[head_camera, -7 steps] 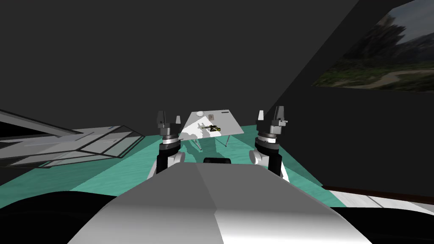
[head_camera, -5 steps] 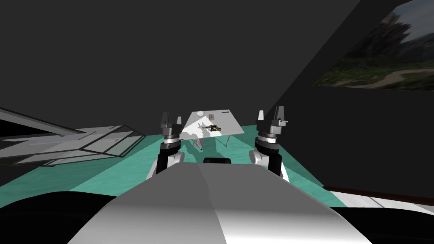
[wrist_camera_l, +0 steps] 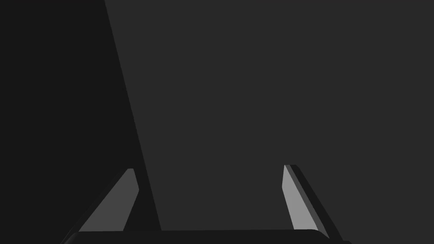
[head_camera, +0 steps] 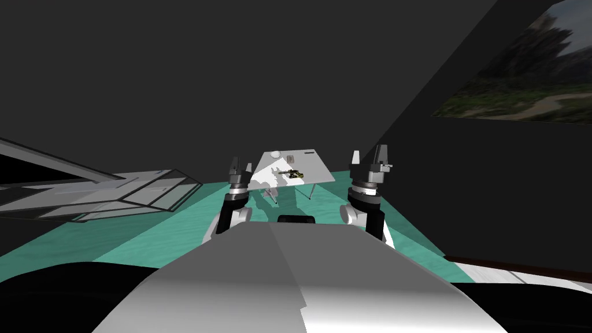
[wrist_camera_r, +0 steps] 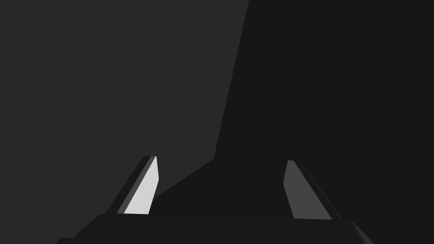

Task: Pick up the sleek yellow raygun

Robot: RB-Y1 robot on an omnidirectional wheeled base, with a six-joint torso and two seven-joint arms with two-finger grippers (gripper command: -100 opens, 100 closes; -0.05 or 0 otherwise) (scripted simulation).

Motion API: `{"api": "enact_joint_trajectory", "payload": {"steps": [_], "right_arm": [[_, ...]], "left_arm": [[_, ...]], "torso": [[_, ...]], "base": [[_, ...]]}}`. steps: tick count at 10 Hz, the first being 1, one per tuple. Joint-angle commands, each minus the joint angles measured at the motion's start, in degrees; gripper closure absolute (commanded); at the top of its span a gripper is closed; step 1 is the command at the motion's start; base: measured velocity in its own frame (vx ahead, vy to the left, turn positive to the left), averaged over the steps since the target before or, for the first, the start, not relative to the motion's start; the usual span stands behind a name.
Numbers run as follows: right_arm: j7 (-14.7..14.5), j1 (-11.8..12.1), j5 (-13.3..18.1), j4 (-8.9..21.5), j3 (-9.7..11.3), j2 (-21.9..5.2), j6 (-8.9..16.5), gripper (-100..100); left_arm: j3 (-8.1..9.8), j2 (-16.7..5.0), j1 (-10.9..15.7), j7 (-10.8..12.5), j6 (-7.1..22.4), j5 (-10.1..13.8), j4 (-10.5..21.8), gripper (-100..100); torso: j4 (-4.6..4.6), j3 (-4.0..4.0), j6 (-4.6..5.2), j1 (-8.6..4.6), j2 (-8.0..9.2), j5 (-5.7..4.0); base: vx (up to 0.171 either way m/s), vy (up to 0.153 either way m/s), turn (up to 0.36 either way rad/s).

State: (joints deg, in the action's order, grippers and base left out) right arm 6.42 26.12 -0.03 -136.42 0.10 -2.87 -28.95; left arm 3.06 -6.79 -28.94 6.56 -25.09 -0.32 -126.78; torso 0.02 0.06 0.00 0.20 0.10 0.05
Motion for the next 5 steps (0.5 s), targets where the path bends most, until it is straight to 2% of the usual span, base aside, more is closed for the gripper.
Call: {"api": "enact_joint_trajectory", "payload": {"steps": [1,5], "right_arm": [[0.0,0.0,0.0,0.0,0.0,0.0,0.0,0],[0.0,0.0,0.0,0.0,0.0,0.0,0.0,0]], "left_arm": [[0.06,-0.29,0.7,-0.08,1.02,0.25,2.33,-100],[0.75,-0.99,2.54,0.03,4.1,1.24,7.9,-100]], "torso": [[0.0,0.0,0.0,0.0,0.0,0.0],[0.0,0.0,-0.01,0.0,0.0,0.0]], "base": [[-0.026,0.044,0.027],[-0.028,0.044,0.027]]}}
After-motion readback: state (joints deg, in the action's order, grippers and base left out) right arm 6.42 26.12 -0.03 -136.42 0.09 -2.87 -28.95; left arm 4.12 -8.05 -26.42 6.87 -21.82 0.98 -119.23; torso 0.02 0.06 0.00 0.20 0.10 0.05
